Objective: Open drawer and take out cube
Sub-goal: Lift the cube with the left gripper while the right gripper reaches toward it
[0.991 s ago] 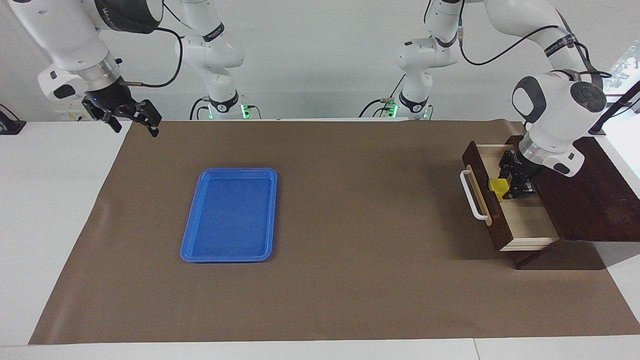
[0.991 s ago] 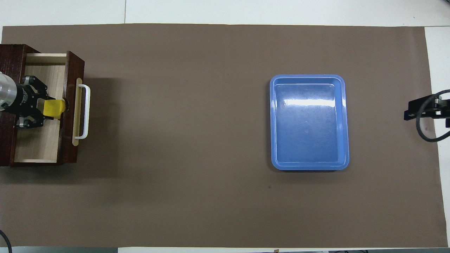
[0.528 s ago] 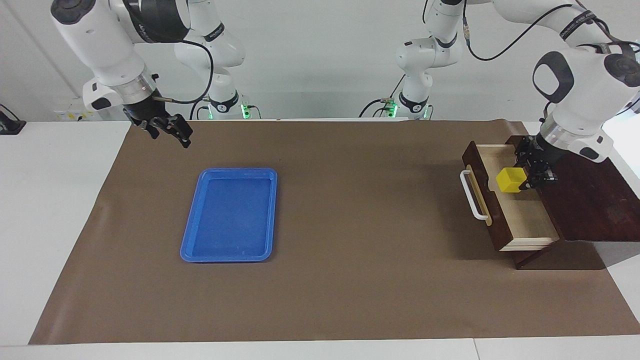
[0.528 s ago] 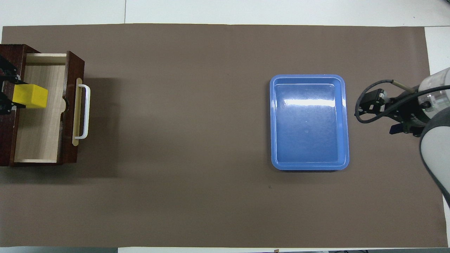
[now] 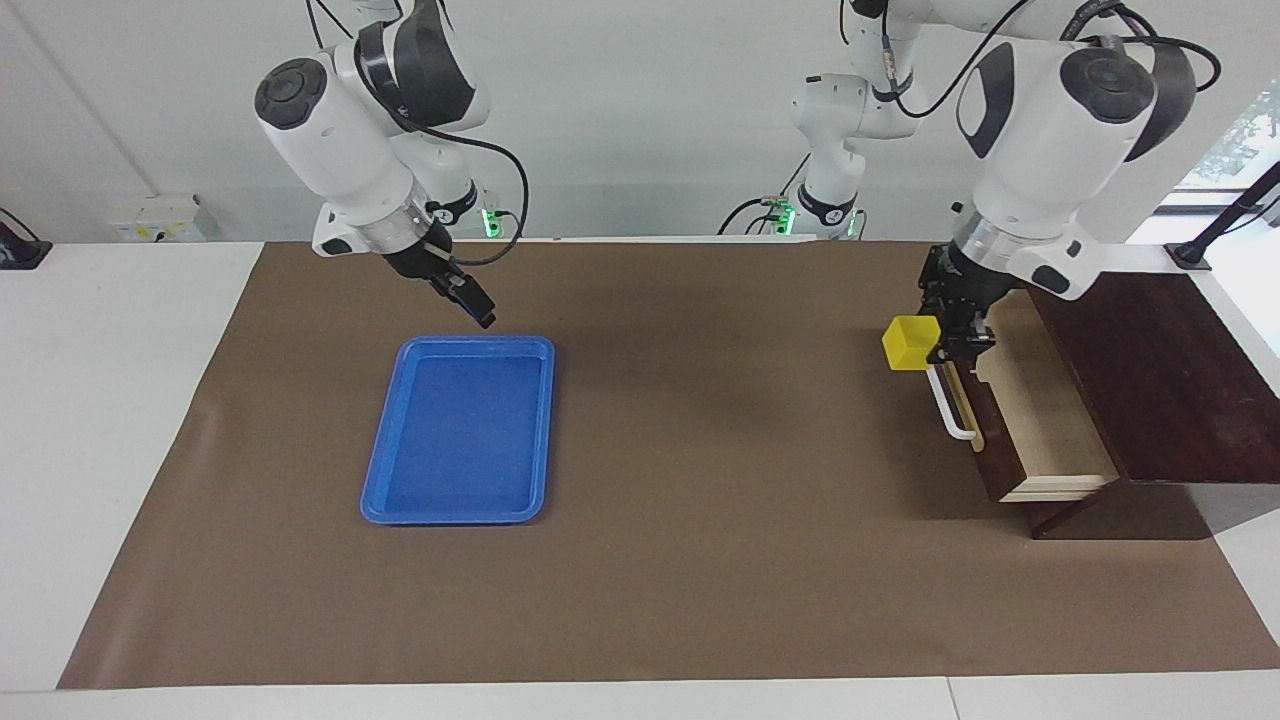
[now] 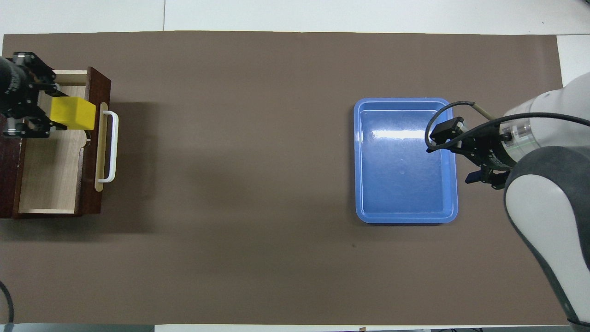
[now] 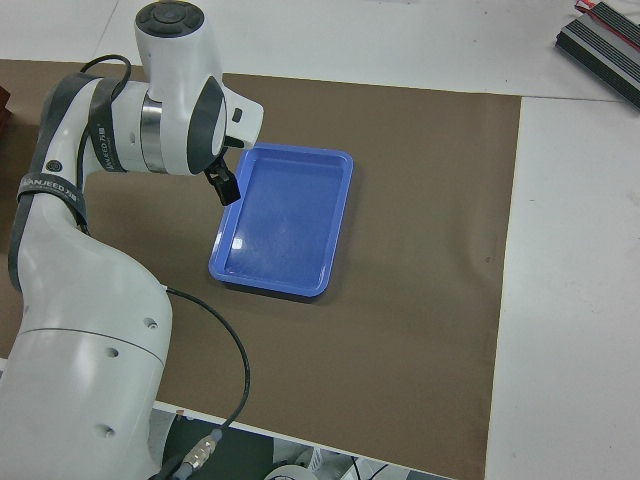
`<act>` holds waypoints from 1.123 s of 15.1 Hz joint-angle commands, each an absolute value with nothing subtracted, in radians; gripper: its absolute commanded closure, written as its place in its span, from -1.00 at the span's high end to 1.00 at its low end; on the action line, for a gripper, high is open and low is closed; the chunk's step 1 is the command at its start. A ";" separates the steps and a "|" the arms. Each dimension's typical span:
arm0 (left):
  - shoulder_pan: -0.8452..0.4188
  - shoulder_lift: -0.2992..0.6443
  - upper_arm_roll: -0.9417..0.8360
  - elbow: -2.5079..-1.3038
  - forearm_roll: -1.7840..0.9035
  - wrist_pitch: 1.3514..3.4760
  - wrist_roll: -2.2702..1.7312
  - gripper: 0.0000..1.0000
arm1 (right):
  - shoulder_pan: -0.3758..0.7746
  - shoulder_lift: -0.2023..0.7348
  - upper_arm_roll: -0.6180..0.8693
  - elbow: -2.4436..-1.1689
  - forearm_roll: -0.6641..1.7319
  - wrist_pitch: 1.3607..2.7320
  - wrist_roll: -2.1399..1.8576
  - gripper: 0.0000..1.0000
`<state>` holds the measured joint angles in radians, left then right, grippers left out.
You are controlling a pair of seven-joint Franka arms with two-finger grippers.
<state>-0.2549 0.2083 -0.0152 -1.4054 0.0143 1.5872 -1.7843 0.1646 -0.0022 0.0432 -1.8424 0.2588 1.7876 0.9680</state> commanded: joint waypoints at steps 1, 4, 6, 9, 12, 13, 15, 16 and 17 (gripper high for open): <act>-0.311 0.216 -0.002 -1.388 0.005 1.589 -1.890 -1.00 | 0.202 0.027 0.041 -1.855 0.343 1.838 1.078 1.00; -0.342 0.216 -0.002 -1.399 0.003 1.632 -1.965 -1.00 | 0.231 0.066 0.041 -1.873 0.460 1.928 1.164 1.00; -0.362 0.215 -0.002 -1.414 -0.002 1.652 -1.991 -1.00 | 0.282 0.101 0.041 -1.873 0.495 2.004 1.250 1.00; -0.364 0.215 -0.002 -1.425 -0.005 1.667 -2.009 -1.00 | 0.345 0.139 0.040 -1.873 0.644 2.150 1.340 1.00; -0.365 0.198 -0.003 -1.460 -0.005 1.703 -2.017 -1.00 | 0.391 0.164 0.040 -1.873 0.745 2.213 1.376 1.00; -0.367 0.192 -0.003 -1.474 -0.005 1.713 -2.026 -1.00 | 0.417 0.179 0.040 -1.873 0.749 2.235 1.400 1.00; -0.377 0.192 -0.002 -1.480 -0.005 1.723 -2.031 -1.00 | 0.439 0.212 0.041 -1.847 0.768 2.250 1.466 1.00; -0.377 0.192 -0.002 -1.480 -0.005 1.724 -2.037 -1.00 | 0.466 0.225 0.040 -1.832 0.794 2.259 1.476 1.00; -0.377 0.192 -0.003 -1.480 -0.005 1.726 -2.040 -1.00 | 0.495 0.251 0.040 -1.807 0.799 2.273 1.489 1.00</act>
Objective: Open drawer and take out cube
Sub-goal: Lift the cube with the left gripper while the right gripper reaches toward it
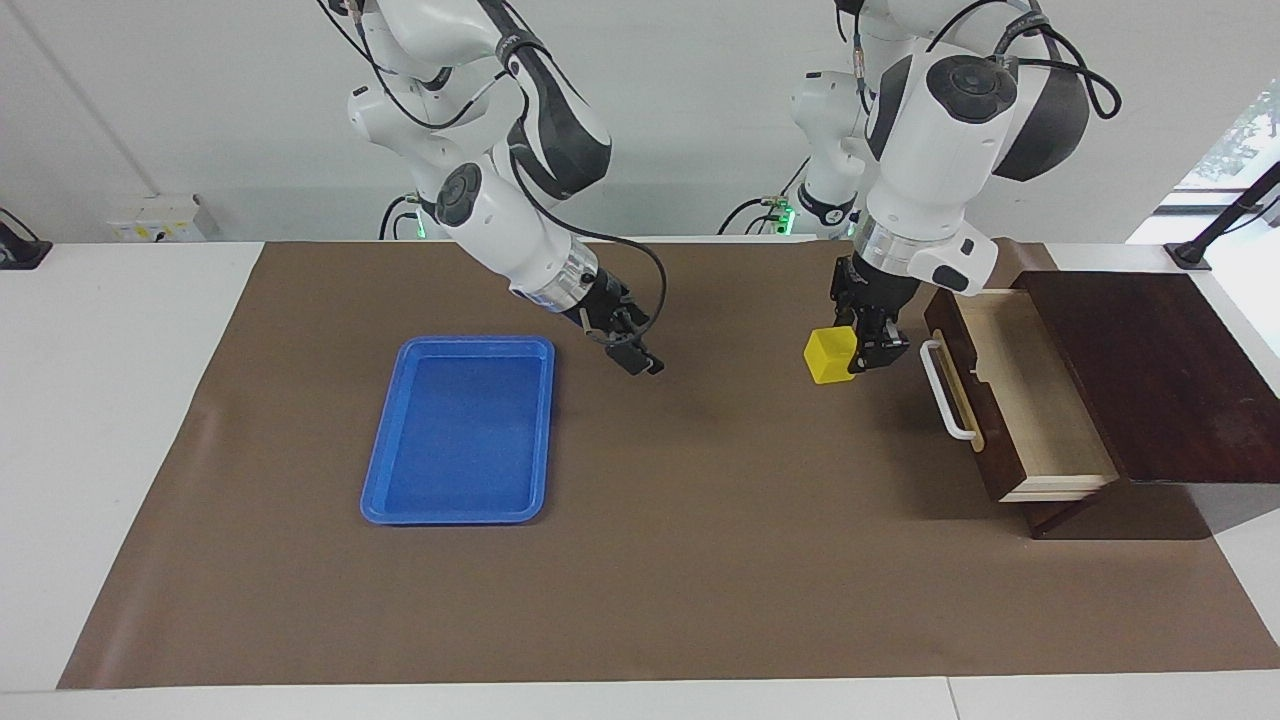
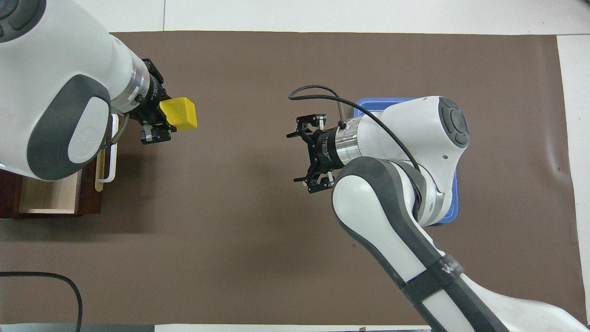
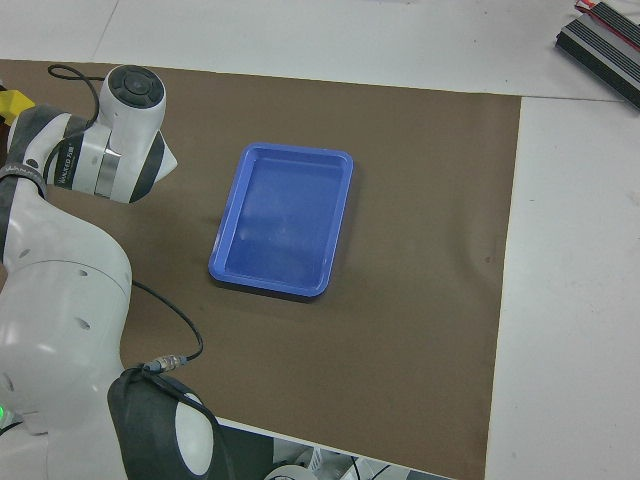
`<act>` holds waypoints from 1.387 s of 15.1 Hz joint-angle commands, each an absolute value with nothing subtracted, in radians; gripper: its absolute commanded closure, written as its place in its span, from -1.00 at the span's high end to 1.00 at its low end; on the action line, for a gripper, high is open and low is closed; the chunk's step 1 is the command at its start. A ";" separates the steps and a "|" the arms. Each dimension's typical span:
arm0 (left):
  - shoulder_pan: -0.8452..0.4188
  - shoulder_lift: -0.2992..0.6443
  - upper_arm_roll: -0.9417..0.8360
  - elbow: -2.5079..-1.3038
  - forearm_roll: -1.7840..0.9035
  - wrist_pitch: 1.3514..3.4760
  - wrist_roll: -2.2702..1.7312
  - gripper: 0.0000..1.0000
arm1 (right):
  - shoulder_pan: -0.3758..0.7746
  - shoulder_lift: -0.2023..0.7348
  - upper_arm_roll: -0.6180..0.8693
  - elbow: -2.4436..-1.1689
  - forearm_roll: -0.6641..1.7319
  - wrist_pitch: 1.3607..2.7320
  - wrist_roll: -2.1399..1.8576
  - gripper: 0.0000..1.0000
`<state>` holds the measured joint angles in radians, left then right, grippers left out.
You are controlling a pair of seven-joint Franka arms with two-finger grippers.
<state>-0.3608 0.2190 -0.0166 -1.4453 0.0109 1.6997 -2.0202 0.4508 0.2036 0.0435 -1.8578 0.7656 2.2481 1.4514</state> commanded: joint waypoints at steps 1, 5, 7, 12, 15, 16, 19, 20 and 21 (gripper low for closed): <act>-0.379 0.192 -0.003 -1.480 -0.005 1.726 -2.042 -1.00 | 0.511 0.271 0.040 -1.787 0.799 2.298 1.518 1.00; -0.379 0.192 -0.003 -1.483 -0.005 1.726 -2.043 -1.00 | 0.537 0.374 0.040 -1.643 0.799 2.312 1.638 1.00; -0.388 0.192 -0.003 -1.483 -0.006 1.726 -2.043 -1.00 | 0.570 0.470 0.038 -1.503 0.782 2.309 1.744 1.00; -0.388 0.192 -0.003 -1.483 -0.005 1.726 -2.040 -1.00 | 0.561 0.506 0.034 -1.427 0.661 2.162 1.804 1.00; -0.387 0.192 -0.003 -1.483 -0.005 1.727 -2.039 -1.00 | 0.560 0.508 0.032 -1.417 0.661 2.122 1.813 1.00; -0.388 0.192 -0.003 -1.483 -0.005 1.727 -2.039 -1.00 | 0.560 0.515 0.031 -1.390 0.660 2.106 1.828 1.00; -0.388 0.192 -0.003 -1.480 -0.005 1.727 -2.040 -1.00 | 0.558 0.563 0.031 -1.278 0.658 2.097 1.885 1.00; -0.388 0.193 -0.003 -1.477 -0.005 1.727 -2.040 -1.00 | 0.558 0.578 0.029 -1.246 0.658 2.092 1.896 1.00; -0.388 0.193 -0.002 -1.477 -0.005 1.727 -2.040 -1.00 | 0.557 0.589 0.029 -1.217 0.658 2.089 1.908 1.00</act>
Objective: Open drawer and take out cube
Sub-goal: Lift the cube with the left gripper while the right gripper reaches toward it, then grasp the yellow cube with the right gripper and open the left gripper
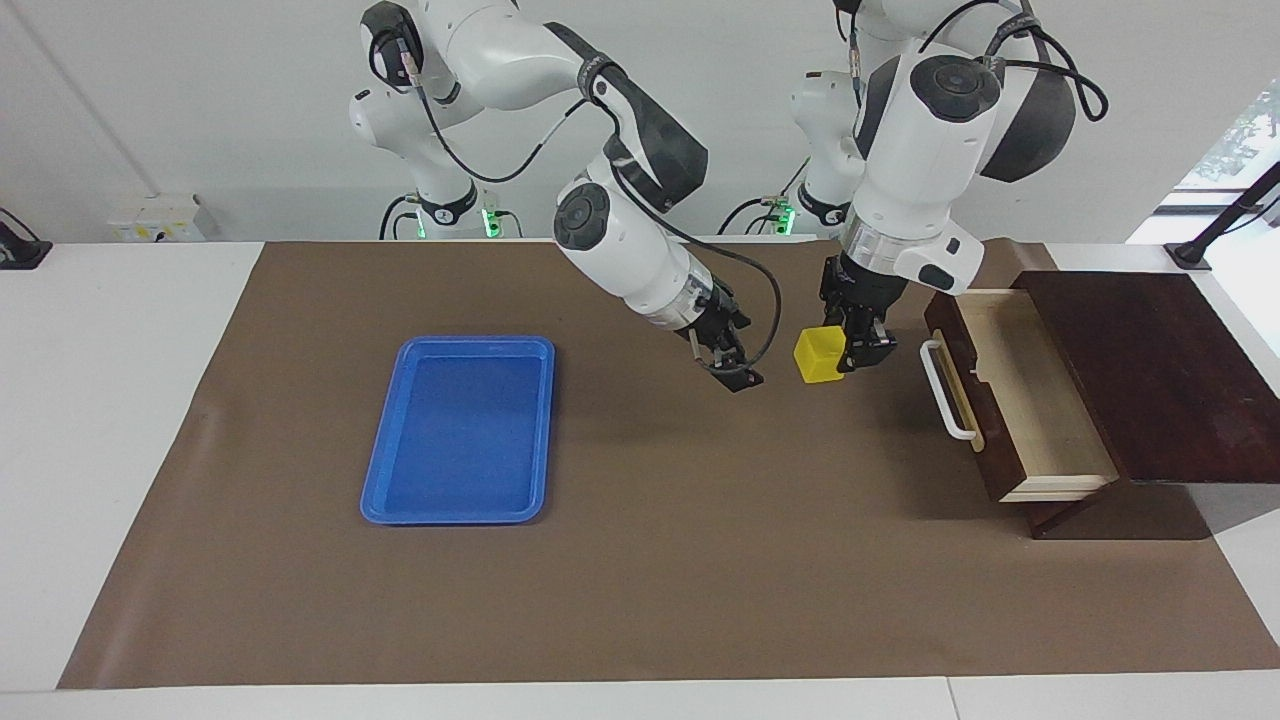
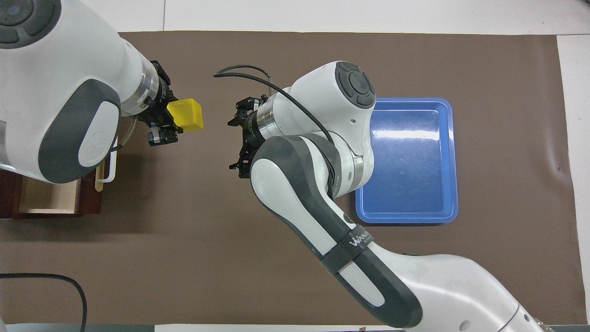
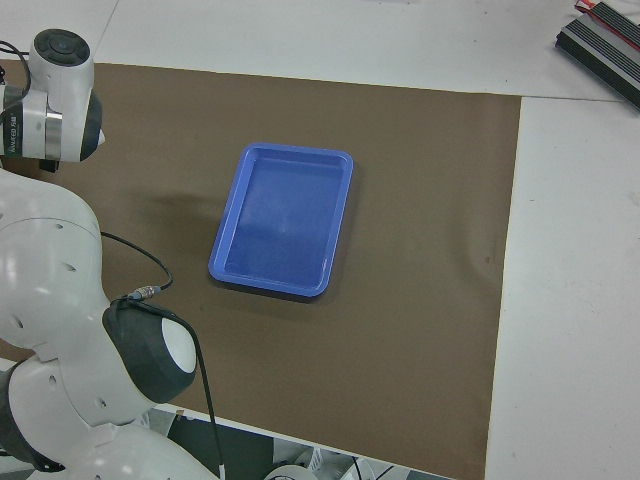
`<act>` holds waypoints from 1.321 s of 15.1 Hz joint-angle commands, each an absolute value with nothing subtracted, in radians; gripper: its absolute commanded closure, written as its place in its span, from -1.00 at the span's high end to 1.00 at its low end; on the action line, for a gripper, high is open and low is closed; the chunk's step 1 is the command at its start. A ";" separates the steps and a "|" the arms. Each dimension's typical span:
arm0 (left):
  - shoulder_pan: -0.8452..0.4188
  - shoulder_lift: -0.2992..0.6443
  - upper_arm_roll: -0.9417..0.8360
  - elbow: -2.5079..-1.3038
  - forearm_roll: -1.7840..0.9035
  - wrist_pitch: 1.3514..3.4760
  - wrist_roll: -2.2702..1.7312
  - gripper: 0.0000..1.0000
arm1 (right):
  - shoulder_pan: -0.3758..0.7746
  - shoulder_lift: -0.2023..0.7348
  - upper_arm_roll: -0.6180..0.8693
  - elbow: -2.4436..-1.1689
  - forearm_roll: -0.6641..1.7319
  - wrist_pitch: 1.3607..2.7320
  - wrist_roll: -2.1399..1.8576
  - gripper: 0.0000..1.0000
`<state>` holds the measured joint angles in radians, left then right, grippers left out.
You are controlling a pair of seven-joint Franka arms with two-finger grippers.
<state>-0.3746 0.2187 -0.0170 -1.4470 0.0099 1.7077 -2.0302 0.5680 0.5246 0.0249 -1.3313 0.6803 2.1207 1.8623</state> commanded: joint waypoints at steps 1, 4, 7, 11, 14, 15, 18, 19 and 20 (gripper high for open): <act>-0.388 0.193 -0.002 -1.477 -0.005 1.727 -2.039 -1.00 | 0.558 0.600 0.028 -1.203 0.657 2.094 1.920 1.00; -0.388 0.193 -0.002 -1.476 -0.003 1.726 -2.040 -1.00 | 0.571 0.607 0.028 -1.180 0.650 2.089 1.925 1.00; -0.388 0.193 -0.002 -1.476 -0.005 1.726 -2.040 -1.00 | 0.572 0.633 0.031 -1.126 0.632 2.065 1.927 1.00; -0.388 0.193 -0.003 -1.477 -0.005 1.726 -2.039 -1.00 | 0.572 0.681 0.028 -1.016 0.629 2.005 1.959 1.00; -0.387 0.193 -0.003 -1.480 -0.005 1.729 -2.037 -1.00 | 0.577 0.680 0.031 -1.017 0.614 2.005 1.959 1.00; -0.387 0.193 -0.002 -1.480 -0.005 1.730 -2.039 -1.00 | 0.577 0.680 0.031 -1.017 0.614 2.003 1.959 1.00; -0.387 0.193 -0.003 -1.480 -0.005 1.732 -2.037 -1.00 | 0.601 0.680 0.034 -1.016 0.611 2.022 1.957 1.00; -0.387 0.193 -0.002 -1.480 -0.005 1.732 -2.037 -1.00 | 0.607 0.680 0.032 -1.017 0.609 2.028 1.956 1.00; -0.387 0.192 -0.002 -1.480 -0.005 1.732 -2.037 -1.00 | 0.612 0.680 0.034 -1.017 0.607 2.034 1.957 1.00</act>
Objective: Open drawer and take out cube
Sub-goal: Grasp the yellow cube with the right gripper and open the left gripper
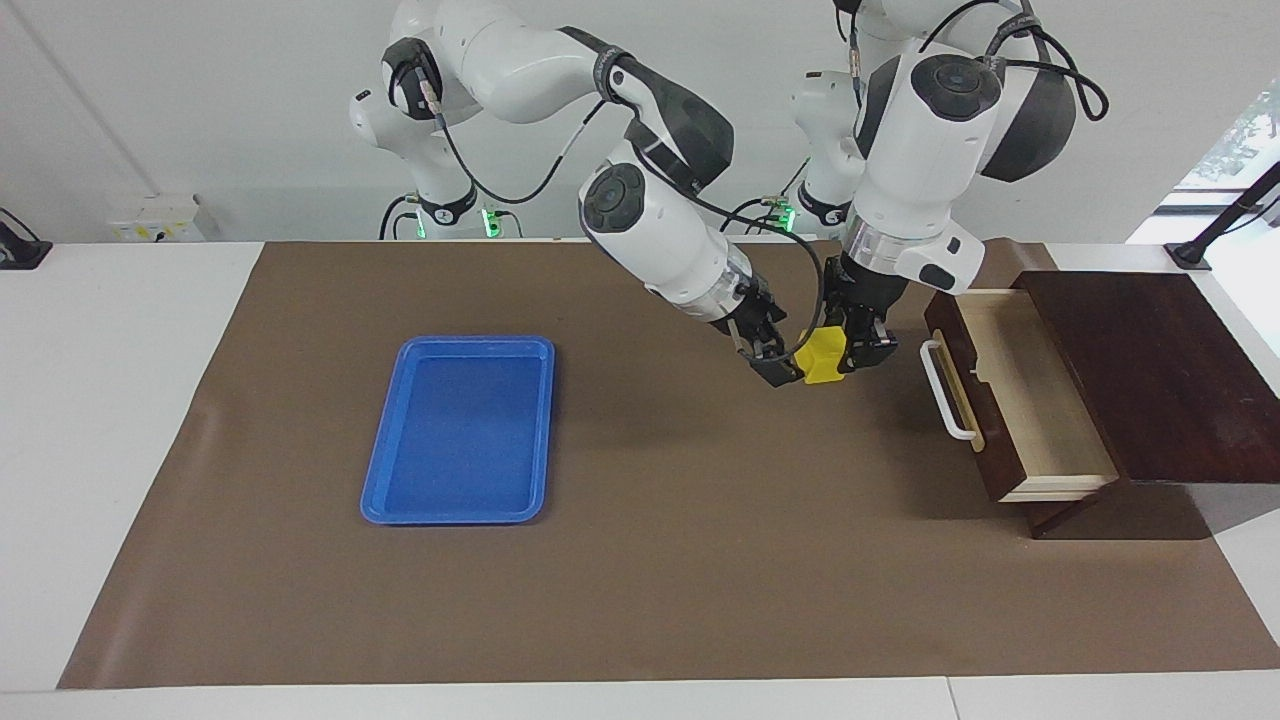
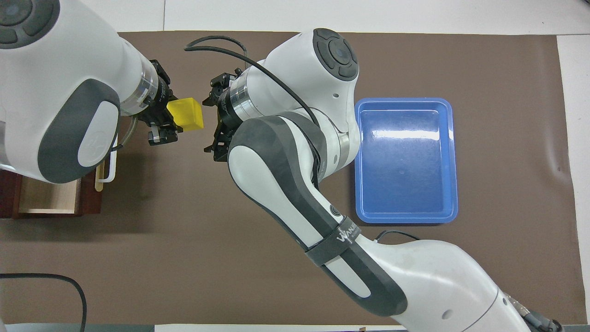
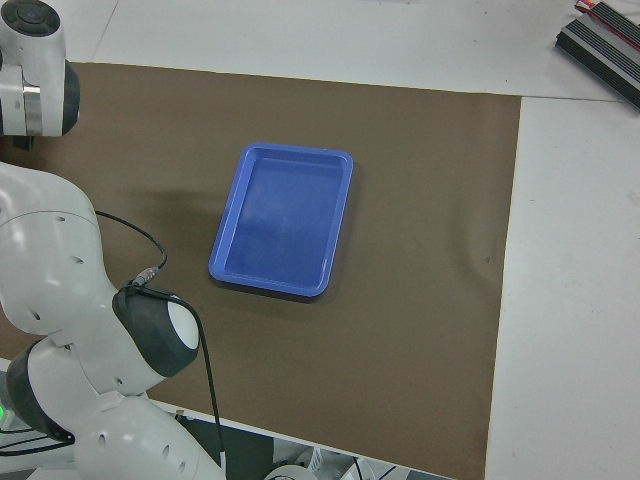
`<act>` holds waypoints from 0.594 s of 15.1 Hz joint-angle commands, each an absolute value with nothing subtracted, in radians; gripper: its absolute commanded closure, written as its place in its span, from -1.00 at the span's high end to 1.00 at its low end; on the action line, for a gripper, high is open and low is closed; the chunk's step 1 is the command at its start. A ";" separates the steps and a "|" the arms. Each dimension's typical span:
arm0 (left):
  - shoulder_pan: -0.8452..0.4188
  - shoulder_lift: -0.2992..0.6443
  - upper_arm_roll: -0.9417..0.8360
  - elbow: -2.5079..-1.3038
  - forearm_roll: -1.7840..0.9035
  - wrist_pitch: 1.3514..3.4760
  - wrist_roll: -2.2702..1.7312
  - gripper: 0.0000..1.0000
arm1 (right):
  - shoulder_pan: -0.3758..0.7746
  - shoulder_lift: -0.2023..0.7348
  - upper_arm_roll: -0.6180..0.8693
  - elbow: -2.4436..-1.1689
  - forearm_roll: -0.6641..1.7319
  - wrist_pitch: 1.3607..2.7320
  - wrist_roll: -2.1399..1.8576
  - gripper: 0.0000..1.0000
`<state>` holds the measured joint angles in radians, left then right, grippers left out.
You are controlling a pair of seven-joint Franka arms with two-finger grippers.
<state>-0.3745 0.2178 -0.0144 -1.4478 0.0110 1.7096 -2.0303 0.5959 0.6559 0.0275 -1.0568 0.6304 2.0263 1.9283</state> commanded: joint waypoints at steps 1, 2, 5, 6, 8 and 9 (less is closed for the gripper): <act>-0.387 0.193 -0.002 -1.480 -0.005 1.732 -2.036 -1.00 | 0.621 0.680 0.034 -1.019 0.607 2.034 1.957 1.00; -0.387 0.193 -0.002 -1.480 -0.005 1.732 -2.036 -1.00 | 0.624 0.680 0.032 -1.019 0.607 2.037 1.957 1.00; -0.387 0.193 -0.002 -1.479 -0.005 1.732 -2.036 -1.00 | 0.623 0.678 0.031 -1.019 0.607 2.034 1.954 1.00; -0.387 0.193 -0.002 -1.479 -0.005 1.730 -2.034 -1.00 | 0.609 0.680 0.032 -1.017 0.607 2.034 1.951 1.00; -0.387 0.193 -0.002 -1.479 -0.005 1.732 -2.033 -1.00 | 0.607 0.684 0.031 -1.012 0.607 2.036 1.948 1.00; -0.387 0.193 -0.002 -1.479 -0.005 1.732 -2.033 -1.00 | 0.603 0.687 0.032 -1.011 0.607 2.036 1.948 1.00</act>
<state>-0.3744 0.2140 -0.0045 -1.4548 0.0108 1.7131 -2.0301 0.6074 0.6564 0.0243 -1.0542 0.6237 2.0295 1.9288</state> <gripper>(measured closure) 0.449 0.000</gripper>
